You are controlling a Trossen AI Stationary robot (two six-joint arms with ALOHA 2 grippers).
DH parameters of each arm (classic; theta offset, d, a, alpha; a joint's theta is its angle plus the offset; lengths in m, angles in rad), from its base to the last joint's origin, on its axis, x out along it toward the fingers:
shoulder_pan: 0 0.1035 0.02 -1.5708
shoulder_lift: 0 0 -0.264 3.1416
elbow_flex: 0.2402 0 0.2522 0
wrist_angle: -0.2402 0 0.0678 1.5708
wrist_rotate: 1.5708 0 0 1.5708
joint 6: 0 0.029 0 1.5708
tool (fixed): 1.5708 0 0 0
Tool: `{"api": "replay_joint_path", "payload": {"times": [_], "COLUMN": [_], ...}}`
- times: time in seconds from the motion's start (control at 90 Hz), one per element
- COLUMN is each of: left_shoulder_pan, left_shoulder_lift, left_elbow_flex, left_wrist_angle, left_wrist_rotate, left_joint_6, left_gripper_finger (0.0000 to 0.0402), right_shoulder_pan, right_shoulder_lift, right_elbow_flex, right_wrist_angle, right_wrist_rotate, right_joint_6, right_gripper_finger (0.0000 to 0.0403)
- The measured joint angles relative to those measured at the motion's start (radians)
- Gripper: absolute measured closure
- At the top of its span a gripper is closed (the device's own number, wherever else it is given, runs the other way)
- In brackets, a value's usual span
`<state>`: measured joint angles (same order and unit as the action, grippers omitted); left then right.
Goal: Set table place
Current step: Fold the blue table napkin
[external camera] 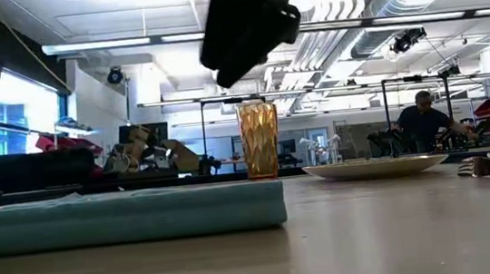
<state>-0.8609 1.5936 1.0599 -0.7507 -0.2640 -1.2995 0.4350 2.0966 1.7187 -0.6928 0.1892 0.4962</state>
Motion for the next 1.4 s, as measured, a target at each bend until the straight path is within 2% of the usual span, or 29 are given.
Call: {"api": "replay_joint_path", "payload": {"times": [0.244,0.411,0.589,0.822,1.056,1.2,1.4], "left_shoulder_pan": [-0.082,-0.095,-0.073,-0.049,-0.034,-0.012,0.008], "left_shoulder_lift": [0.095,0.164,0.210,0.189,0.193,0.196,0.210], "left_elbow_flex": [0.000,0.000,0.000,0.002,0.000,0.000,0.000], "left_wrist_angle": [0.204,0.230,0.236,0.232,0.198,0.195,0.200], "left_wrist_rotate": [-0.020,-0.088,-0.086,-0.107,-0.152,-0.159,-0.101], "left_joint_6": [-0.102,0.038,0.186,0.235,0.267,0.238,0.265], "left_gripper_finger": [0.0282,0.0282,0.0281,0.0281,0.0281,0.0281,0.0281], "right_shoulder_pan": [0.058,0.090,0.095,0.077,0.047,0.042,0.052], "right_shoulder_lift": [0.019,0.076,0.140,0.144,0.180,0.199,0.204], "right_elbow_flex": [0.000,0.000,0.000,0.000,0.000,0.001,0.003], "right_wrist_angle": [0.055,0.090,0.092,0.091,0.097,0.112,0.107], "right_wrist_rotate": [0.005,0.031,0.010,0.071,0.000,-0.053,-0.078], "right_joint_6": [0.025,-0.090,-0.136,-0.138,-0.162,-0.162,-0.154], "right_gripper_finger": [0.0244,0.0244,0.0245,0.0245,0.0249,0.0286,0.0384]}}
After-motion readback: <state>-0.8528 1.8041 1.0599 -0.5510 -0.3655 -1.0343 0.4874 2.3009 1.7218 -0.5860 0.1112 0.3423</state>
